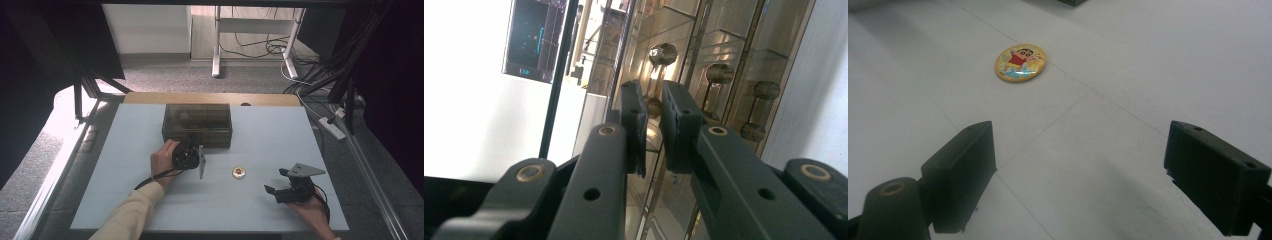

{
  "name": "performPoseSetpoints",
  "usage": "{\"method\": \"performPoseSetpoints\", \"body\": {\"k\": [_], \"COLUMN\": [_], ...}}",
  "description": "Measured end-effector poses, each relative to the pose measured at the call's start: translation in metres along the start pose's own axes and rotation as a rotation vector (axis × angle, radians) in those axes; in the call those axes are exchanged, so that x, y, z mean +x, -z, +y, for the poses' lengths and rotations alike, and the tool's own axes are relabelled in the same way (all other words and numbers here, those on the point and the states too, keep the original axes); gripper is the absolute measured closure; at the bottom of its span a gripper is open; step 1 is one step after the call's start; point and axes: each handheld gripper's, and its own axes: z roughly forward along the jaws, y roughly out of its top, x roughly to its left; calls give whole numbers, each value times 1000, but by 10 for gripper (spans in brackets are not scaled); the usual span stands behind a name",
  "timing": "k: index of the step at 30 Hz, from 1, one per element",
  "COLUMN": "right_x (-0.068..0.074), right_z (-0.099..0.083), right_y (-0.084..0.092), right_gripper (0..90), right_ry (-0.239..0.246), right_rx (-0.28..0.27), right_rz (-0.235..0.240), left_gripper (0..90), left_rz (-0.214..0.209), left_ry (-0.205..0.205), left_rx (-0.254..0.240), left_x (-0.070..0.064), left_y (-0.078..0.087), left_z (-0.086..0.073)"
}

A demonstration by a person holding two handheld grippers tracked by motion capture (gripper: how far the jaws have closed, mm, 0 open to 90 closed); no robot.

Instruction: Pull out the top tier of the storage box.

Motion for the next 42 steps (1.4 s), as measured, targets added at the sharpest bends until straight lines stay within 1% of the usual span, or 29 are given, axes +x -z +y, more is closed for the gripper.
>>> {"method": "performPoseSetpoints", "body": {"k": [5,8,15,18,20,27,29,37,42], "right_x": [0,0,0,0,0,0,0,0,0], "right_z": [0,0,0,0,0,0,0,0,0], "right_y": [0,0,0,0,1,1,1,1,1], "right_gripper": [132,132,132,132,132,132,132,132,132], "right_ry": [2,1,2,1,1,2,2,2,2], "right_rx": [-1,-2,-1,-1,-1,-1,-1,0,2], "right_rz": [-1,-2,-3,-3,-3,-3,-4,-6,-5], "left_gripper": [804,805,807,808,808,808,808,807,807], "left_rz": [4,14,18,24,28,28,30,27,25], "left_ry": [-7,-12,-19,-36,-40,-41,-48,-40,-43], "left_rx": [1,-1,-2,1,-1,4,7,2,2], "left_x": [0,-1,-1,-2,-3,-4,-4,-5,-6], "left_y": [0,0,1,1,1,4,5,10,13], "left_z": [0,0,0,0,0,1,2,1,2]}}
